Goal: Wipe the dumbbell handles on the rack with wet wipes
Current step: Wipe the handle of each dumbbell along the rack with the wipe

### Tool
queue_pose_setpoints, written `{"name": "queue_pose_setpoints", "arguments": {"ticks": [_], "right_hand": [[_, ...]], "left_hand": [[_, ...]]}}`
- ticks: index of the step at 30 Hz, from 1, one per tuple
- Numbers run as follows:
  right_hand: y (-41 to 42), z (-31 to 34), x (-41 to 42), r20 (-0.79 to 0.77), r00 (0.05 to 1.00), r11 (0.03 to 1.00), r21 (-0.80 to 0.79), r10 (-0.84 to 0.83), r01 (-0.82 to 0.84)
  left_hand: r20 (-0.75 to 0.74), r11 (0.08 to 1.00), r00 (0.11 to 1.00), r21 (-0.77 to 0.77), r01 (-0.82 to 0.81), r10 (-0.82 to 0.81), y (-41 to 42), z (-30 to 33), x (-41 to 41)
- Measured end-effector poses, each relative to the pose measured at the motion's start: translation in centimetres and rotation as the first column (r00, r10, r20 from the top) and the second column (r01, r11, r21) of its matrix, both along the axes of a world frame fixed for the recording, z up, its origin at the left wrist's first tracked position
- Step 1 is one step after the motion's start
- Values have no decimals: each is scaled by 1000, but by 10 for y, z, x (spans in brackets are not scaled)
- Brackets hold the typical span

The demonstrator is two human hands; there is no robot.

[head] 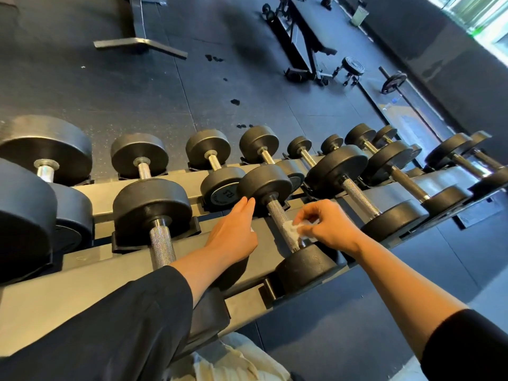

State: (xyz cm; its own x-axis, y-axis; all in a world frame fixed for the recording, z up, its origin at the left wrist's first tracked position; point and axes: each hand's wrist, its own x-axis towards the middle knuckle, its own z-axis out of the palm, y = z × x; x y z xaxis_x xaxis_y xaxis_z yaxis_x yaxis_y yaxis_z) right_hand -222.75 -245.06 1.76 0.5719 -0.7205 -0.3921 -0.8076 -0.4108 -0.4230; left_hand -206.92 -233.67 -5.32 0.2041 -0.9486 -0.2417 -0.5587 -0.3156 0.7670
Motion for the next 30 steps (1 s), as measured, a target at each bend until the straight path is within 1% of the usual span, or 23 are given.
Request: {"name": "queue_pose_setpoints", "arguments": {"ticks": [2, 4, 6, 8, 12, 14, 16, 19, 21, 23, 25, 27, 28, 30], "right_hand": [[-6, -7, 2, 83, 995, 986, -150, -57, 69], [-16, -15, 7, 126, 990, 968, -234, -58, 86], [-23, -21, 16, 91, 996, 960, -277, -13, 38], [-27, -27, 26, 53, 996, 952, -301, 66, -47], [-35, -34, 34, 73, 978, 954, -246, 193, -170], [-42, -31, 27, 111, 963, 957, -188, 244, -221], [-49, -29, 16, 144, 935, 943, -133, 323, -305], [-56, -29, 0, 182, 884, 902, -47, 430, -429], [-60, -31, -9, 211, 849, 868, 7, 484, -496], [-64, -33, -16, 247, 822, 833, 90, 513, -546], [-68, -33, -21, 267, 789, 779, 171, 553, -604], [-73, -33, -22, 266, 765, 747, 189, 586, -638], [-75, -34, -21, 273, 774, 762, 175, 571, -623], [-80, -39, -16, 286, 842, 863, 86, 458, -498]], "left_hand": [[16, 1000, 1000, -8, 6, -6, 1, 2, -1], [47, 1000, 999, -9, 4, -4, 2, 3, -3], [84, 1000, 996, -5, -6, 7, 5, 5, -5], [124, 1000, 992, -1, -11, 11, 8, 7, -8], [228, 999, 974, -41, 2, 8, 4, 12, -20], [247, 998, 968, -44, -37, 47, 0, 14, -28], [203, 993, 972, -35, -111, 116, -5, 13, -42], [79, 976, 973, 13, -217, 215, -15, 10, -68], [13, 946, 947, 40, -320, 320, -22, 11, -80], [24, 905, 907, 56, -422, 421, -25, 13, -84], [82, 869, 867, 34, -494, 491, -25, 16, -88], [100, 843, 838, -4, -539, 536, -26, 19, -94], [98, 830, 825, -20, -557, 556, -26, 21, -97], [118, 805, 797, -50, -591, 593, -27, 26, -106]]}}
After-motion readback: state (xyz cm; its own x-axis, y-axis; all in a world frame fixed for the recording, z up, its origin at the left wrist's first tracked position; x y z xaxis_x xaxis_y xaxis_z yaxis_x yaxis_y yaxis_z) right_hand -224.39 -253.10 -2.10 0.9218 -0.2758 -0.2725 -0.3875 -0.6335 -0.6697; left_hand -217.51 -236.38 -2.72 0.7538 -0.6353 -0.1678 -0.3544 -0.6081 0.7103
